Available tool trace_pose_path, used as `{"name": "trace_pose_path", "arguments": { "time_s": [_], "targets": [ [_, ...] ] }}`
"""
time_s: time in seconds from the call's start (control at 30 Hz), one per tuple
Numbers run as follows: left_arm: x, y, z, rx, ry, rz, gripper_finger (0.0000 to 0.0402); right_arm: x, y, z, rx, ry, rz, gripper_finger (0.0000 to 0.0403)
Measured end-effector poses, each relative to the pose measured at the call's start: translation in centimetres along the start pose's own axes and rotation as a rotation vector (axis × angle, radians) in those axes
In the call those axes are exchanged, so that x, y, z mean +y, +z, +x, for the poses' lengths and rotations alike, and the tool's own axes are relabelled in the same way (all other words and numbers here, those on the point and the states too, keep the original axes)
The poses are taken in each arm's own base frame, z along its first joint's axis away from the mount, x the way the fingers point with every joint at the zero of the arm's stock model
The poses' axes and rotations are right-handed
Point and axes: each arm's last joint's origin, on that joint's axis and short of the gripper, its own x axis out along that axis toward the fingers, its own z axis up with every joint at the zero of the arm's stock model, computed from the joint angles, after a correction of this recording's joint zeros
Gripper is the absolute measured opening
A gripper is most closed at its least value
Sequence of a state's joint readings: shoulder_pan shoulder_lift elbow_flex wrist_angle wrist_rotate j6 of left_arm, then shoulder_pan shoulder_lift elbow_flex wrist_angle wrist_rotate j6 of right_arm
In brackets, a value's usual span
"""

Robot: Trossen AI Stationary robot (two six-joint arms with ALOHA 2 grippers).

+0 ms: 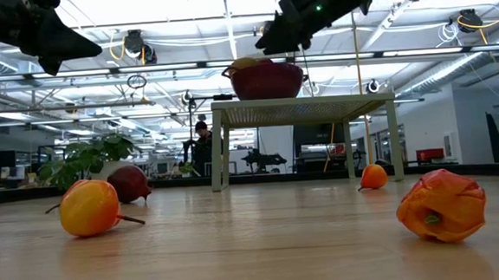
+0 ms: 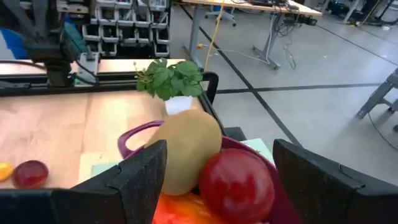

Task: Pick & Place Fruit
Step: Put the pear in the violet strainer bowl on the shelf

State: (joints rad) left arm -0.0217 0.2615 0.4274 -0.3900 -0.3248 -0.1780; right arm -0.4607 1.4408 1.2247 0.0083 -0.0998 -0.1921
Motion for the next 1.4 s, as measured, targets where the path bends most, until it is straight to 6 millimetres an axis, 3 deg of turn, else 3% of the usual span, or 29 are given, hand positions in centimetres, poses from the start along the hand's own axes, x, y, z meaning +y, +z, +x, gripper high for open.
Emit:
{"name": "trace_pose_path", "arguments": {
  "time_s": [0.37,0.77,1.0,1.4],
  "targets": [
    [0.0,0.0,0.0,0.002,0.000,0.001,0.0019,2.0,1.7,-1.8,-0.064,0.049,-0.018,0.0282],
    [0.0,0.0,0.0,0.003,-0.001,0.046,0.0019,6.7,2.6,-6.1,0.047,0.047,-0.042,0.0279],
    [0.0,0.0,0.0,0.004,-0.009,0.045,0.0019,9.4,2.3,-8.3,0.137,0.058,0.030,0.0279],
    [0.0,0.0,0.0,0.004,-0.012,0.046,0.0019,13.4,1.4,-10.0,0.241,0.120,0.142,0.0279]
  ]
}}
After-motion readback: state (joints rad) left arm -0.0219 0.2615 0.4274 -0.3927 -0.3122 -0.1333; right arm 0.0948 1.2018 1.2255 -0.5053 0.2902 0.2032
